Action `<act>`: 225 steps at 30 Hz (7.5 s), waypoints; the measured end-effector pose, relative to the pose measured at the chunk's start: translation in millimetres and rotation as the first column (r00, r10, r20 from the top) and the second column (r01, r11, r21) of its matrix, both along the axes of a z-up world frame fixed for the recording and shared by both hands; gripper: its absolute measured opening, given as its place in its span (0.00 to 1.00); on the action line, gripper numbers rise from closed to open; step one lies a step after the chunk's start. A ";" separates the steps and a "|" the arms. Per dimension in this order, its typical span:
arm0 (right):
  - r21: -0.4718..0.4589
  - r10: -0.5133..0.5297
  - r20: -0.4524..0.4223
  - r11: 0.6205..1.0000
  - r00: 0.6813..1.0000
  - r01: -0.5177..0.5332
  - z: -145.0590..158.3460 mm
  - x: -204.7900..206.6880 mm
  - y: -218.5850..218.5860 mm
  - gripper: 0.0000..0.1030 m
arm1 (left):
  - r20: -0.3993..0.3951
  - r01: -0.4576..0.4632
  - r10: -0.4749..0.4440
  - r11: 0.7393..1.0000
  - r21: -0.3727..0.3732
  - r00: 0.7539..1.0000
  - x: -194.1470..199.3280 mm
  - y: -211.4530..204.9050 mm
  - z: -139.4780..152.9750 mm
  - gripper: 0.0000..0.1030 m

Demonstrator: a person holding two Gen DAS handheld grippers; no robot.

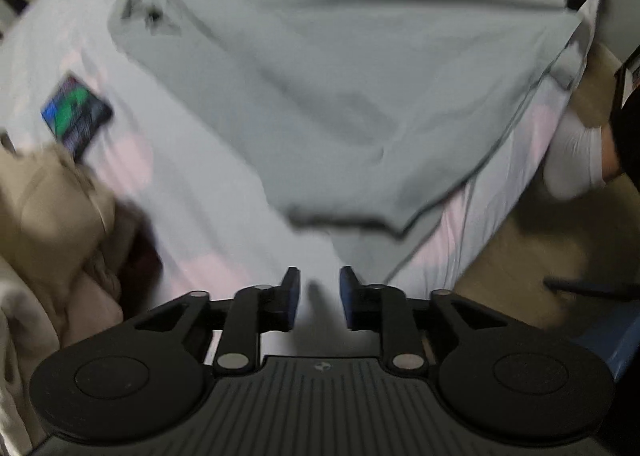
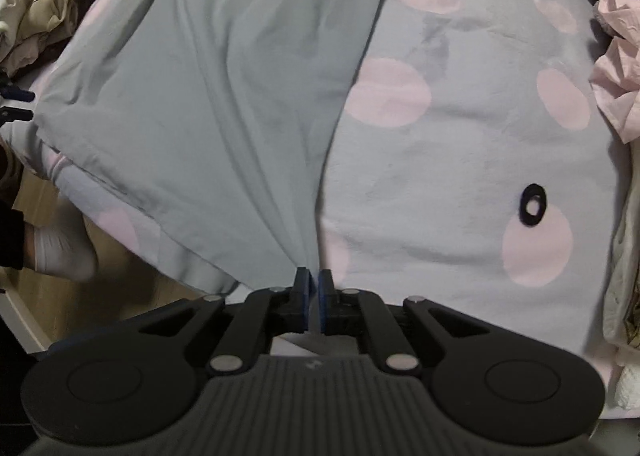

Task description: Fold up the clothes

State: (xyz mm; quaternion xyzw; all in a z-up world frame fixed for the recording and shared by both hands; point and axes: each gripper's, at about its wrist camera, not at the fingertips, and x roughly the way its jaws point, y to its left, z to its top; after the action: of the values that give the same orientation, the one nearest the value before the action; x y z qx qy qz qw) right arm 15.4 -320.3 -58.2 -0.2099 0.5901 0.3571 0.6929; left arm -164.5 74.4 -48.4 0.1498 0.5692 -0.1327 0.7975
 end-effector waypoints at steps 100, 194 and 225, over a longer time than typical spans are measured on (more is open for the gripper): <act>0.556 -0.429 -0.145 0.710 0.891 0.433 -36.2 217.9 52.2 0.42 | 0.238 -0.112 0.143 0.984 -0.137 0.961 443.7 -122.2 4.5 0.55; 0.511 -0.573 0.177 0.748 0.800 0.423 -2.0 249.8 12.8 0.14 | 0.220 -0.200 0.332 0.863 -0.465 0.917 332.2 4.1 -26.5 0.27; 0.201 -0.280 0.037 0.942 0.959 0.267 0.3 97.4 -8.7 0.04 | 0.079 -0.028 0.074 0.881 -0.473 0.994 155.9 -157.6 53.1 0.39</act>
State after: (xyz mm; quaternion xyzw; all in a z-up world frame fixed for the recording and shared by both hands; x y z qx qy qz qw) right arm 112.8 -329.0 -57.9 -0.0687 0.5531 0.3064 0.7717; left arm -8.6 -83.2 4.7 -0.0573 0.4852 -0.2384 0.8393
